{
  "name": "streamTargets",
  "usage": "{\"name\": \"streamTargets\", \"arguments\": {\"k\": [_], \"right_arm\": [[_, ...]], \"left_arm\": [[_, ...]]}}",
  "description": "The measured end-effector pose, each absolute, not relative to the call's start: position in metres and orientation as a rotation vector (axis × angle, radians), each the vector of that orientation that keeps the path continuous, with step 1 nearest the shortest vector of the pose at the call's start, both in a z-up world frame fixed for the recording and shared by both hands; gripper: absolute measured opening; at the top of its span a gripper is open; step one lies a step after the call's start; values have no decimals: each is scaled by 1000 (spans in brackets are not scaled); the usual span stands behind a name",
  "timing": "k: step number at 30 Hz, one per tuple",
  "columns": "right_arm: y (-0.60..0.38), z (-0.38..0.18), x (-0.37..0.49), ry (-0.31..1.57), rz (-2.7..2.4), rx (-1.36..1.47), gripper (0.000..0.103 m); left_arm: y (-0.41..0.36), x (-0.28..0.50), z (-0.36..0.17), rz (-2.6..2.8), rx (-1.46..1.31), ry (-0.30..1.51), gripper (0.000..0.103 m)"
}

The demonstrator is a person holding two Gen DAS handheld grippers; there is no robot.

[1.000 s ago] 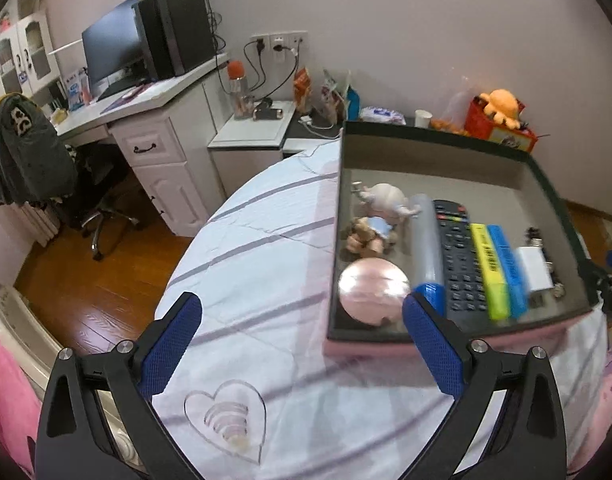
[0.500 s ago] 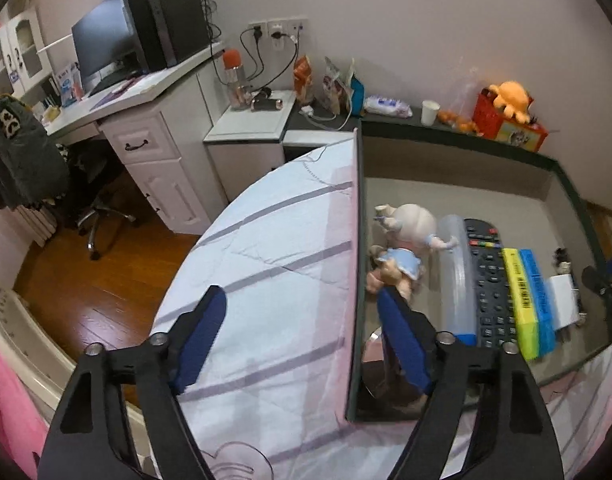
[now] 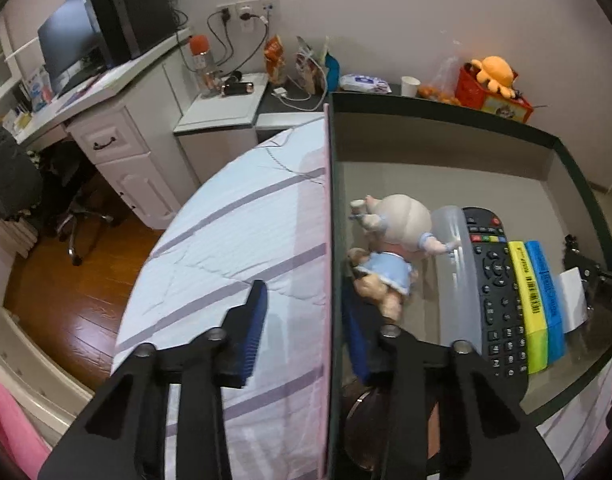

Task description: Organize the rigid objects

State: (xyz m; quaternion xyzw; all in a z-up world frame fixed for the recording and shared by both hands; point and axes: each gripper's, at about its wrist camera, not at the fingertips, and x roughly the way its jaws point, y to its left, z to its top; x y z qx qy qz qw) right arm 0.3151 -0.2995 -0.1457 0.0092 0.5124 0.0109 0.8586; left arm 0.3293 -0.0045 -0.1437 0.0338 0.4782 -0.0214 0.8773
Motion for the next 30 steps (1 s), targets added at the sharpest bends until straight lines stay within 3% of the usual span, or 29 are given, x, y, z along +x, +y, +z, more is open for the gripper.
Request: {"name": "streamTargets", "arguments": {"k": [1,5,30], "right_arm": [[-300,-145,315,1074,36,33,41],[-297,-143,311,1083,46,11,40],[-276,-140,238,1146,101,-34,37]], "left_arm": [[-6,327,-142,-49,77,991,29],[-7,322,-139,-76,82,992,22],[15,257,-140,-75,74,1008,18]]}}
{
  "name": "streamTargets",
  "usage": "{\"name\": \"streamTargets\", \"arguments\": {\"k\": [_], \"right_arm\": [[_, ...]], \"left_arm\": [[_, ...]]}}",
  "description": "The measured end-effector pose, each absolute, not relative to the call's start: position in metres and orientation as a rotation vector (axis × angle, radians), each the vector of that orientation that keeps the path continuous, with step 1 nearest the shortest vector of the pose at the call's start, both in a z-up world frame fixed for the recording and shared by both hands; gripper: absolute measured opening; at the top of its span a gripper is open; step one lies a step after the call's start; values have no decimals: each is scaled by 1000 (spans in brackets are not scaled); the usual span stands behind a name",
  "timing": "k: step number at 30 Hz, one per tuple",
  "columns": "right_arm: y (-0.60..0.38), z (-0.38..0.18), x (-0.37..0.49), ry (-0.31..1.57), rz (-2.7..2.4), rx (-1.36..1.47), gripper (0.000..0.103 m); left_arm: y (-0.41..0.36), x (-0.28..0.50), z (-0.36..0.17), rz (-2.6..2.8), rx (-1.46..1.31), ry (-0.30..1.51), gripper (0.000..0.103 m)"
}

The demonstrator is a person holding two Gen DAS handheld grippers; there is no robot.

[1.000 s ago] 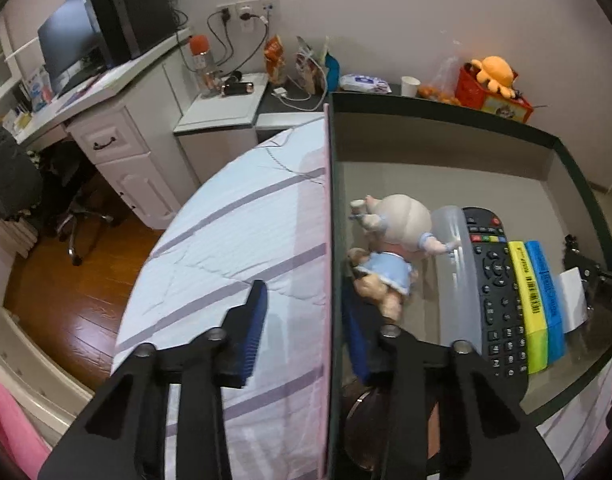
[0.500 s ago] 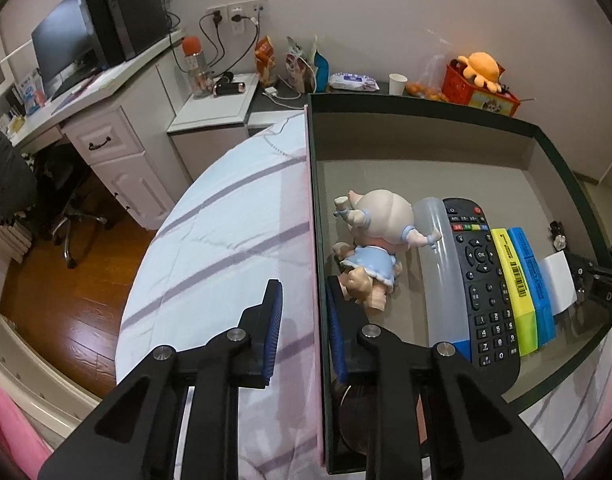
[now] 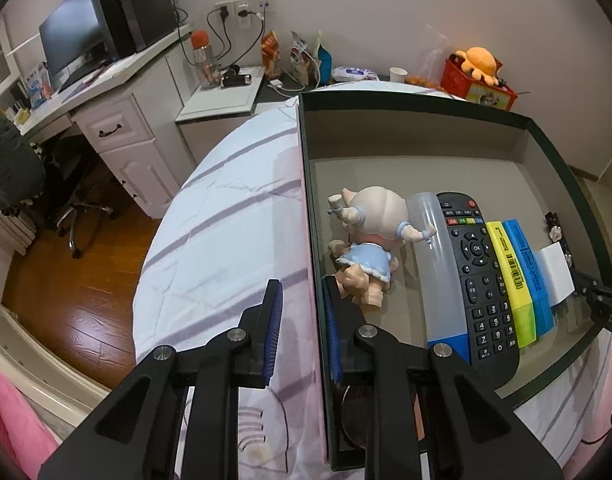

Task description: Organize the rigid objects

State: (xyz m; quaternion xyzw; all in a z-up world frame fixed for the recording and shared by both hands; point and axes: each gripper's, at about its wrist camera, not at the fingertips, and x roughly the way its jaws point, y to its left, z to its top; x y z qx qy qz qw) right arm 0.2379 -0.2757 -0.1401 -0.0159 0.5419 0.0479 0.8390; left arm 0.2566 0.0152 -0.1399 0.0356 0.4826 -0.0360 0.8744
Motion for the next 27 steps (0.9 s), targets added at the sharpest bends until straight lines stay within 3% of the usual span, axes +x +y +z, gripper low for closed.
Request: {"name": "streamTargets", "arguments": {"k": [27], "right_arm": [[-274,-136,182,1150,53,60,38]], "left_arm": [[4,228,-132,-112,137,993,21]]}}
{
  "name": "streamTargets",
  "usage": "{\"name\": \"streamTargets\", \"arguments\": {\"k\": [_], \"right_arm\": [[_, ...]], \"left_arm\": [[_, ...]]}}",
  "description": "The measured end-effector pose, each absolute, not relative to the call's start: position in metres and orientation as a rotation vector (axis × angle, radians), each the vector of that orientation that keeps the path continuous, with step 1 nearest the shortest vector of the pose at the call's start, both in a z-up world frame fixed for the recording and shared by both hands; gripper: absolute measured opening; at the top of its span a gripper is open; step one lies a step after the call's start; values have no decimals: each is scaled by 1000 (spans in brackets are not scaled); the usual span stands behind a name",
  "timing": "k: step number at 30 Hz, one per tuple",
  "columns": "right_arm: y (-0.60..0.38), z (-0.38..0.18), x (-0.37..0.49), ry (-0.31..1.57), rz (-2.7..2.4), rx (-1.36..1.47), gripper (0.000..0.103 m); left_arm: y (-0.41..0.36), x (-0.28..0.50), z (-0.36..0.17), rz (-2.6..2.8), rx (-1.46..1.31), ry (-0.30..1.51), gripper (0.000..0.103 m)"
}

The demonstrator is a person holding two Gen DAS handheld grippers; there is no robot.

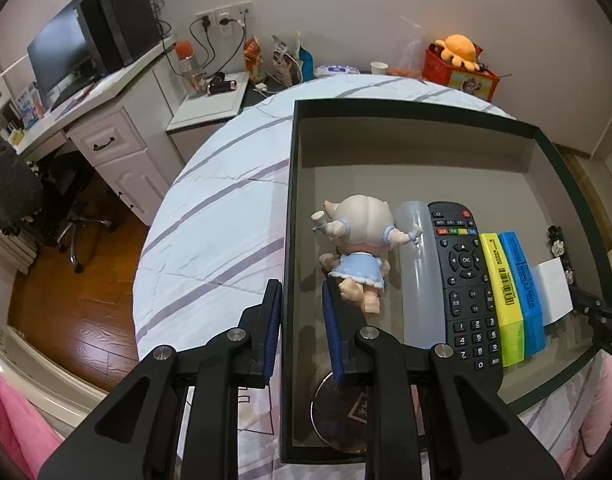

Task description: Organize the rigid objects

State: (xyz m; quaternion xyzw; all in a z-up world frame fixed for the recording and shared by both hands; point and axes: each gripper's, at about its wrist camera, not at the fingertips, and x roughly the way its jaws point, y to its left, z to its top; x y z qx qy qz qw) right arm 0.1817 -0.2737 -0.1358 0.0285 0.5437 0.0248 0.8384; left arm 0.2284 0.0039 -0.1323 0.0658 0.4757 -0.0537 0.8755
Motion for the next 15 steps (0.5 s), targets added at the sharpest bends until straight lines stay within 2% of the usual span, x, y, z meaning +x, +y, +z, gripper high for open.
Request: {"name": "streamTargets", "arguments": {"k": [3,4,5,7,9,11,13,15], "right_arm": [[-275,-134,180,1133,58,62,39],[-275,-132,180,1126,58,63,43],[-276,-130,180,1120,58,63,47],[-276,-122,178,1090,56,58,61],[-275,-114,175,1062,64,54,63],[-274,-106,173,1037,64,50,66],[-273,-96,169,1005,67,46,73],[-271,-87,164,978,81,37,76]], "left_arm": [[1,222,-127,-100,147,978,23],[0,220,-124,-90,151,968,25],[-1,217,-120,-81,156,956,31],[-3,210,-113,-69,164,932,50],[-4,204,-105,-56,172,901,70],[-6,197,-96,-49,171,875,73],[-9,189,-87,-44,168,849,77],[-12,181,-79,-36,169,825,87]]}}
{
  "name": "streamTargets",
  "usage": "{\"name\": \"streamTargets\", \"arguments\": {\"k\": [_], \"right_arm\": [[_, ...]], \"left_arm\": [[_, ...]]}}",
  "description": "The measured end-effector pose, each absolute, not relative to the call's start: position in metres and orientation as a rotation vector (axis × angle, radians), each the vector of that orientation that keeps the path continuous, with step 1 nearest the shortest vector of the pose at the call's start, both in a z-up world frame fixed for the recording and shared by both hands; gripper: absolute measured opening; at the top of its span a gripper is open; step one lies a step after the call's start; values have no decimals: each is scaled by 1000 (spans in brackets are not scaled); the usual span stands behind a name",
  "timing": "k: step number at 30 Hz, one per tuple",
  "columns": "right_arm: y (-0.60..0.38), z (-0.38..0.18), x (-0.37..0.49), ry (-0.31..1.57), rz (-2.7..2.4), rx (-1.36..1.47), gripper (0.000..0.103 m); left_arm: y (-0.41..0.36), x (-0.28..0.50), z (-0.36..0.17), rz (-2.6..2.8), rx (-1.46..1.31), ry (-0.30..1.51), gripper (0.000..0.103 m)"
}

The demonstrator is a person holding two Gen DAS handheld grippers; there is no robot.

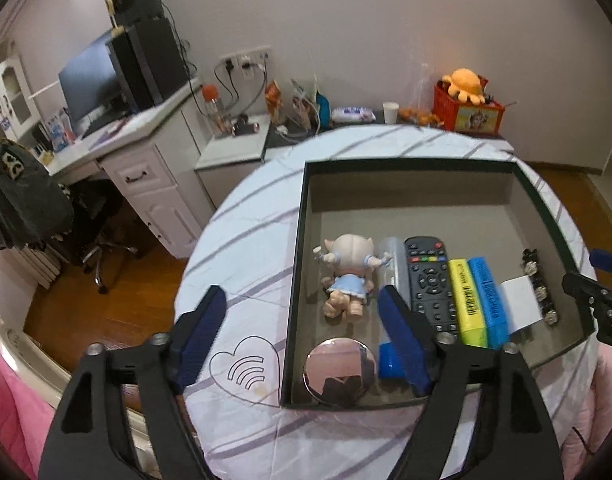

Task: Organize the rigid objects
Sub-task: 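Open both grippers and lift them off the box wall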

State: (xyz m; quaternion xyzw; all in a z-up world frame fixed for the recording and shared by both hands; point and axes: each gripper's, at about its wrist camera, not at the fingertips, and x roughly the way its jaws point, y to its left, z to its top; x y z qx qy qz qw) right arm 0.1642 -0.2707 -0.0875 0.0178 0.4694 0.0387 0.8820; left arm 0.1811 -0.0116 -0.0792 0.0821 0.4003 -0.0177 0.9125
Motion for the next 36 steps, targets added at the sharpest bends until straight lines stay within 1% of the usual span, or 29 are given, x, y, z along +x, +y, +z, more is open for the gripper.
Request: {"name": "streamTargets", "arguments": {"k": [2,6,10,17,33,36], "right_arm": [[-266,-78,158,944,99,28,78],[-262,-63,148,894,133,11,81],[-263,-52,140,878,166,-3,84],[-268,-38,126,836,160,-23,85],[-256,-37,118,824,201,-49,86],[-252,-37,116,819,200,-56,90]], "left_arm": [[-14,169,-70,-33,166,787,94],[-23,149,-54,-42,149,735,102],[-33,129,-40,-50,126,686,103],[-55,104,-42,-78,116,687,103],[-66,101,-47,-42,155,696,103],[-64,100,-47,-35,155,695,103]]}}
